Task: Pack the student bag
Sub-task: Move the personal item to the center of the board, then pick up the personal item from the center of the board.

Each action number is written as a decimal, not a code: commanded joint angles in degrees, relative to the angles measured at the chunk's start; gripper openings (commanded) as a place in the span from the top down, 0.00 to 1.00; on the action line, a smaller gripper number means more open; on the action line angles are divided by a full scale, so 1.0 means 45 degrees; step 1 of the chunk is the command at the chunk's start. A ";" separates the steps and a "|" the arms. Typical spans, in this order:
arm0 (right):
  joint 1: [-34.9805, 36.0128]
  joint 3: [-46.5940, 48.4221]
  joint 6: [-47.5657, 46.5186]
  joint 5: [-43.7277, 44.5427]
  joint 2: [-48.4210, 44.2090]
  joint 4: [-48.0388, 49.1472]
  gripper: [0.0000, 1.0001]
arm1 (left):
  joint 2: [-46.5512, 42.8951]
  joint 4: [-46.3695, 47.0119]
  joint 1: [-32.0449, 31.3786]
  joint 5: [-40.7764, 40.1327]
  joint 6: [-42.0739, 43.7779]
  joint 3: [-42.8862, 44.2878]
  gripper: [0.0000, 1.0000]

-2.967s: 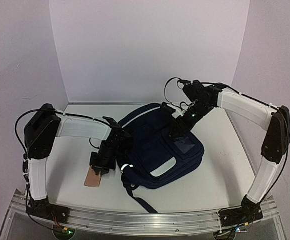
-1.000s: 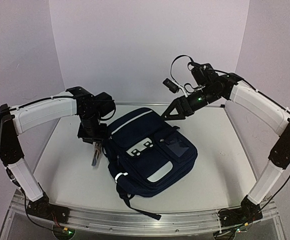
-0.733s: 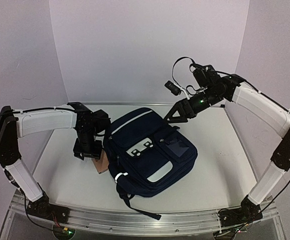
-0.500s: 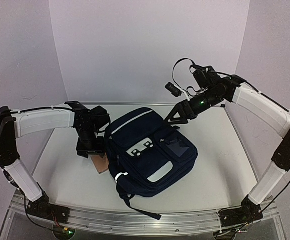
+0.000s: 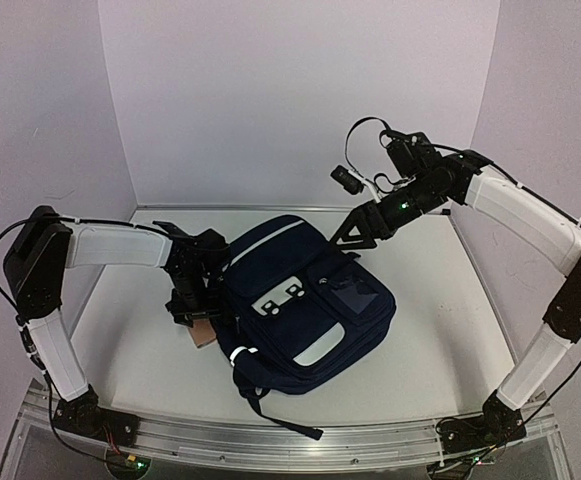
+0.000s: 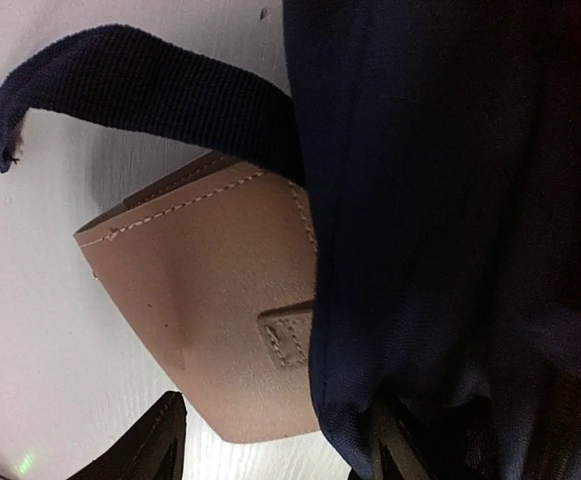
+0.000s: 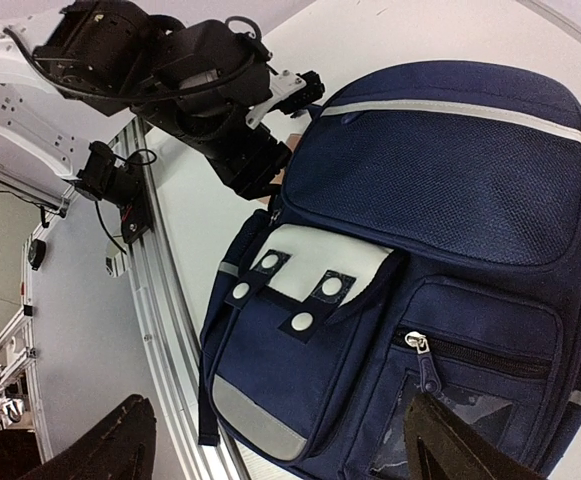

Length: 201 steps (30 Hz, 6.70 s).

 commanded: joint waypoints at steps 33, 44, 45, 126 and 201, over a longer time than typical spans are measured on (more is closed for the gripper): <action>0.0028 0.0757 -0.0149 0.0401 0.0273 -0.0073 0.15 | -0.0766 0.0689 0.0992 0.1012 -0.0030 -0.1915 0.53; 0.0016 0.0428 -0.0355 0.0659 -0.0124 -0.0120 0.15 | -0.2168 -0.2073 0.1156 0.0779 0.2303 -0.2540 0.56; 0.0019 0.0417 -0.0362 0.0666 -0.0144 -0.0120 0.15 | -0.2312 -0.2185 0.1163 0.1018 0.2537 -0.2358 0.56; -0.0002 0.0435 0.0010 0.0619 -0.0272 -0.0090 0.14 | 0.0226 -0.2335 0.0691 -0.0497 -0.4074 -0.0415 0.77; 0.0478 0.4161 0.7820 -0.6381 0.0658 0.6422 0.74 | -0.4502 1.2069 -0.0047 0.8376 -0.2130 0.4136 0.99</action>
